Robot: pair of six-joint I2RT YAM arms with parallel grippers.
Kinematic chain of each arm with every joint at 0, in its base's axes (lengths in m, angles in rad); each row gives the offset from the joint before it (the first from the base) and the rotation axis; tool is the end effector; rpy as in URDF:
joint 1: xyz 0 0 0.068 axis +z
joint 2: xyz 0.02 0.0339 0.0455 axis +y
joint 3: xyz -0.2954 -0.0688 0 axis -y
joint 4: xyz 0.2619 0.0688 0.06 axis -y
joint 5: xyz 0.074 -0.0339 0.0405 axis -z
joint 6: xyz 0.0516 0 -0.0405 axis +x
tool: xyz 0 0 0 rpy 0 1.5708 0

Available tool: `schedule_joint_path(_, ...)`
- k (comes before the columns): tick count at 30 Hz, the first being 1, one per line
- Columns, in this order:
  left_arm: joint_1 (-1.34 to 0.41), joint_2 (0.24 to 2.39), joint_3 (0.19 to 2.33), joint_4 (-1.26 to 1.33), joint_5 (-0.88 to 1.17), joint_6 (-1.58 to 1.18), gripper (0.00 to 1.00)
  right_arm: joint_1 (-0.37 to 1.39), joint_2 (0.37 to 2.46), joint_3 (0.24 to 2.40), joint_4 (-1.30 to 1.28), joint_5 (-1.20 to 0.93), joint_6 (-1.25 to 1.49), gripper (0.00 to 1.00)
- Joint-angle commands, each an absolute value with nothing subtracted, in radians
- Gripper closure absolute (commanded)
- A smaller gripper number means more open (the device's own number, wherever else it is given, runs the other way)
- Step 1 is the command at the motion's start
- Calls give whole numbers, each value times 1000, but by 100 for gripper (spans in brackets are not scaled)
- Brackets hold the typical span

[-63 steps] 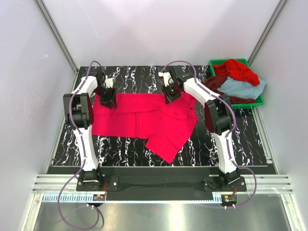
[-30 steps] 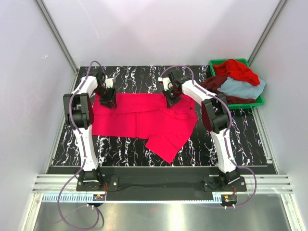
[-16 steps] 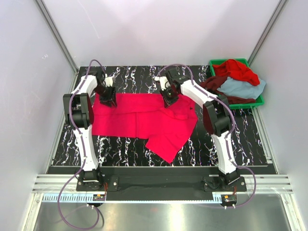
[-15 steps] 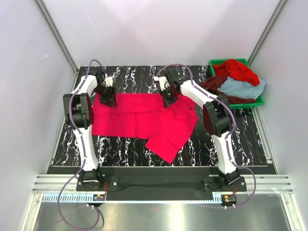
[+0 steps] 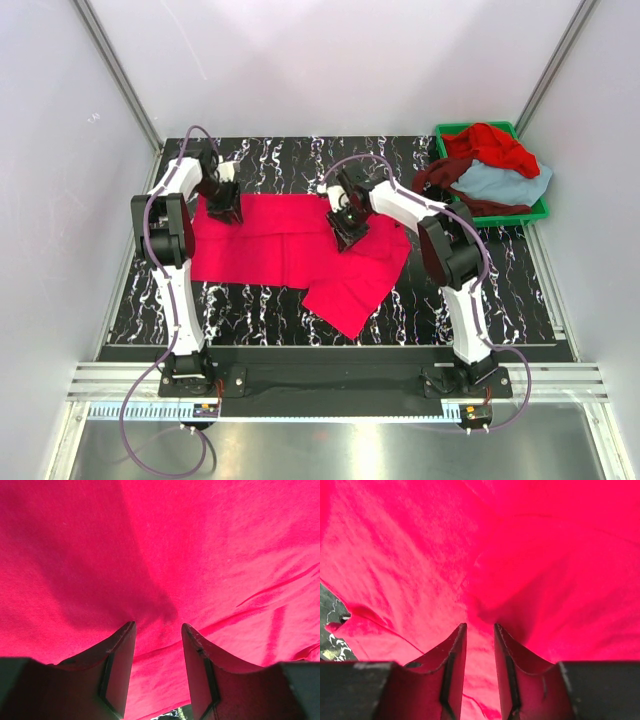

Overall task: Fold and stack the t-shirts
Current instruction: Fold the tshirt

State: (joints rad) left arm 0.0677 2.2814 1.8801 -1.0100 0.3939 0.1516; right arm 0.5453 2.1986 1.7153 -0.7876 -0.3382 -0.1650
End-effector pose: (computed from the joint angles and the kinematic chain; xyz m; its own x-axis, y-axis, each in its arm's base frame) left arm 0.4967 0.0138 0.1702 -0.9740 0.0737 -0.2142 0.1471 0.9249 -0.3506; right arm 0.4097 0.2685 0.1668 -0.7116 -0.6129 -0.3435 -0.6995 0.6640 0.2642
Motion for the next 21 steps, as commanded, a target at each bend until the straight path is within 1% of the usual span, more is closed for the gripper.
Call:
schedule_joint_path(1, 77, 2237, 1856, -993, 423, 146, 53, 552, 2073, 1729, -775, -327, -175, 64)
schedule_joint_path(7, 78, 2226, 1861, -1009, 422, 159, 53, 548, 2023, 1779, -769, -288, -167, 64)
schedule_joint_path(10, 83, 2212, 1881, -1031, 432, 181, 53, 511, 2008, 1770, -746, -269, -131, 64)
schedule_joint_path(11, 89, 2204, 1881, -1038, 443, 184, 41, 494, 2008, 1772, -742, -264, -111, 64)
schedule_joint_path(13, 112, 2169, 1876, -1034, 491, 184, 30, 425, 2005, 1753, -729, -265, -43, 64)
schedule_joint_path(14, 120, 2160, 1879, -1043, 500, 196, 26, 404, 2005, 1746, -721, -262, -20, 64)
schedule_joint_path(17, 144, 2134, 1865, -1042, 457, 219, 26, 307, 2017, 1712, -703, -255, 44, 64)
schedule_joint_path(20, 150, 2121, 1856, -985, 324, 248, 24, 243, 2081, 1724, -707, -282, 37, 65)
schedule_joint_path(21, 152, 2152, 1876, -994, 298, 259, 23, 233, 2104, 1733, -707, -290, 37, 65)
